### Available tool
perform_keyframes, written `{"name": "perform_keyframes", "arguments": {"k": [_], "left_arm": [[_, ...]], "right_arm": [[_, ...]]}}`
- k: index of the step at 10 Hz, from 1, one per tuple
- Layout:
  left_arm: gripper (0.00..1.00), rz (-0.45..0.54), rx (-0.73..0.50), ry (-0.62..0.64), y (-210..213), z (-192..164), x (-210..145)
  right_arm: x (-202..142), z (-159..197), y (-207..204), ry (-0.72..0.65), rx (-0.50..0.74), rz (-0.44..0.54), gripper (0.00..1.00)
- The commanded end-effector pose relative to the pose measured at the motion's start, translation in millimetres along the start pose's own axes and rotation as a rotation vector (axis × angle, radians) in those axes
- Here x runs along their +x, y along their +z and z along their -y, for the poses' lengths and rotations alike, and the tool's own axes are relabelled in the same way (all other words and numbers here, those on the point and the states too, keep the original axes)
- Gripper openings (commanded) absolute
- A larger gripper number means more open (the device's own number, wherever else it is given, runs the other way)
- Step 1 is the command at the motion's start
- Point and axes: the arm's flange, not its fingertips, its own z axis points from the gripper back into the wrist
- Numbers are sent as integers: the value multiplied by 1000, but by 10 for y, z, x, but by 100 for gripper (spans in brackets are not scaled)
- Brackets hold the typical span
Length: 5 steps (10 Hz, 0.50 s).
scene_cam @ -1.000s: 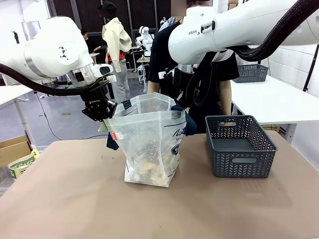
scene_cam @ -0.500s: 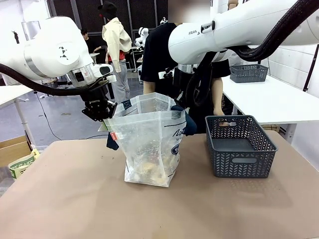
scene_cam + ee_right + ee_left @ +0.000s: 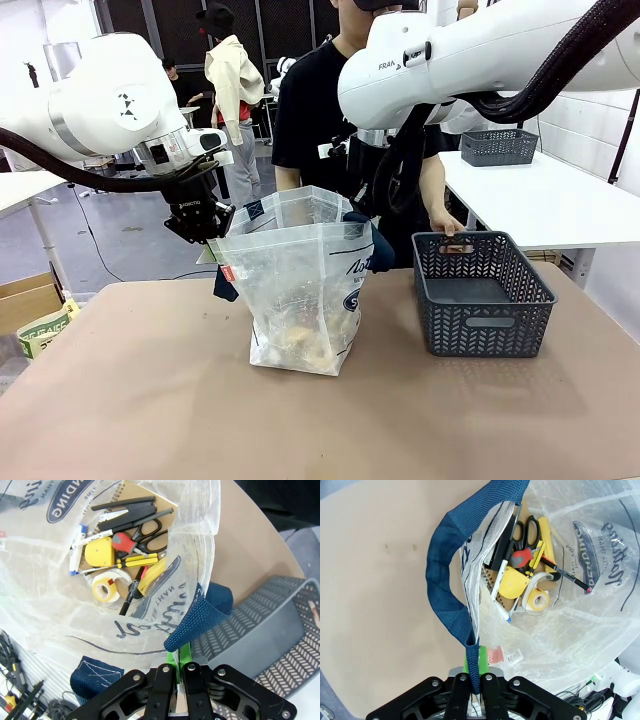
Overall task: Transfer purchased items from the store into the shopping bag.
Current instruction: Move the Reusable shopping bag to the right side of the table.
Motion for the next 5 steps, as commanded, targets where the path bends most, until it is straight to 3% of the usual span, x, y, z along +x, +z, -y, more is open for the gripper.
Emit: {"name": "perform_keyframes", "arguments": {"k": [1, 5], "left_arm": [[0, 1, 0, 4, 1, -14, 2], [0, 6, -38, -47, 108, 149, 16]], "right_arm": [[-15, 13, -21, -2, 0, -5, 0], [98, -99, 56, -75, 3, 35, 0]]}}
